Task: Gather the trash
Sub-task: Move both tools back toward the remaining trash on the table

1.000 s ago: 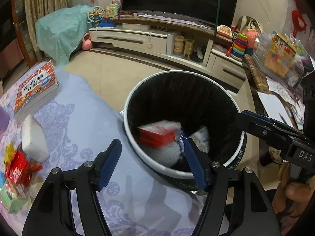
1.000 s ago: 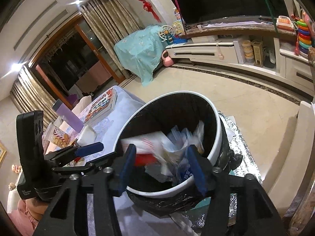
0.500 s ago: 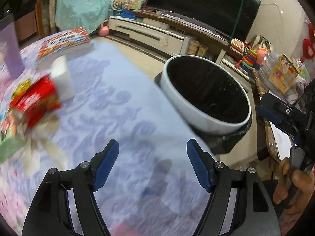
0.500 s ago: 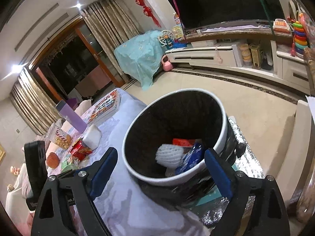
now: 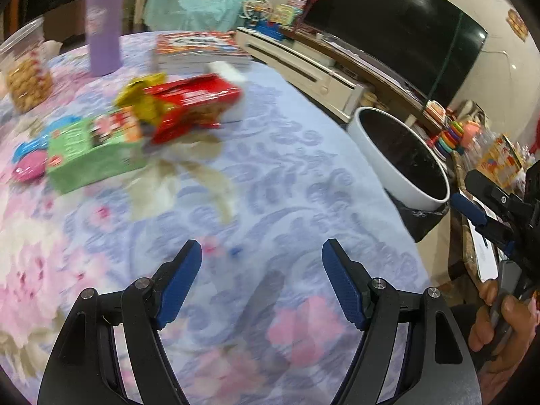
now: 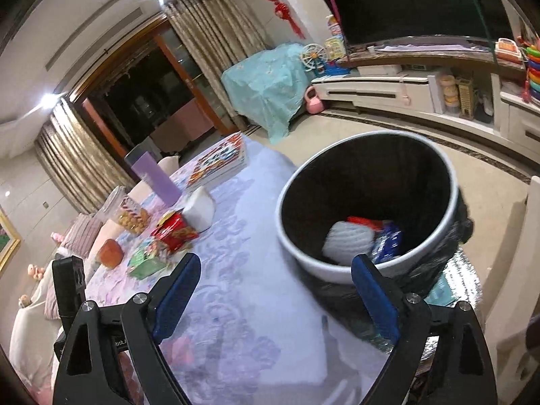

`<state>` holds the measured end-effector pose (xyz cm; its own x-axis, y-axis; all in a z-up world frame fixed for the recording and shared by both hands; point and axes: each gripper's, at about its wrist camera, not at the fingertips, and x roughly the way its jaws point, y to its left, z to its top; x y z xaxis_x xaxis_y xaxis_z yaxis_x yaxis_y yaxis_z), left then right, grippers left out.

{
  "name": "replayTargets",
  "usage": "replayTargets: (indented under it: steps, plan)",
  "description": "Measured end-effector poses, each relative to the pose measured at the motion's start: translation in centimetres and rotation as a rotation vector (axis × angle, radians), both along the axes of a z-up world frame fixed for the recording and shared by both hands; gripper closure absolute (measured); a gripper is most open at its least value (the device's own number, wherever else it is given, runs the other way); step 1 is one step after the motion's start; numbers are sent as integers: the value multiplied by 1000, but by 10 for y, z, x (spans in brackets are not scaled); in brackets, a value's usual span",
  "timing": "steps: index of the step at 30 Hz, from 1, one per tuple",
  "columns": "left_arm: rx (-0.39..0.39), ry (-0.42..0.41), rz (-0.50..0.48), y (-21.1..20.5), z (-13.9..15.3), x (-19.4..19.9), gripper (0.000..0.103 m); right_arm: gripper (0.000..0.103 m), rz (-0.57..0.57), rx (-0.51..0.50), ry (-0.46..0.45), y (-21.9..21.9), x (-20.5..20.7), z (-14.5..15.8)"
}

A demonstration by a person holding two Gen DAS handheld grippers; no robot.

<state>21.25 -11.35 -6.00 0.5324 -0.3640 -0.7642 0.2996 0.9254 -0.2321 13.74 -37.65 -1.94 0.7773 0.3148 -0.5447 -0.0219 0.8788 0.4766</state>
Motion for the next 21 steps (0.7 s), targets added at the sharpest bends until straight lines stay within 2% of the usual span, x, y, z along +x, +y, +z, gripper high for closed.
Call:
replayTargets:
  steps: [11, 21]
  plan:
    - [-13, 4, 98, 61, -5, -11, 27, 10, 86, -5, 20, 47, 8, -5]
    - [-13, 12, 164, 96, -12, -17, 27, 10, 134, -1, 41, 80, 16, -13]
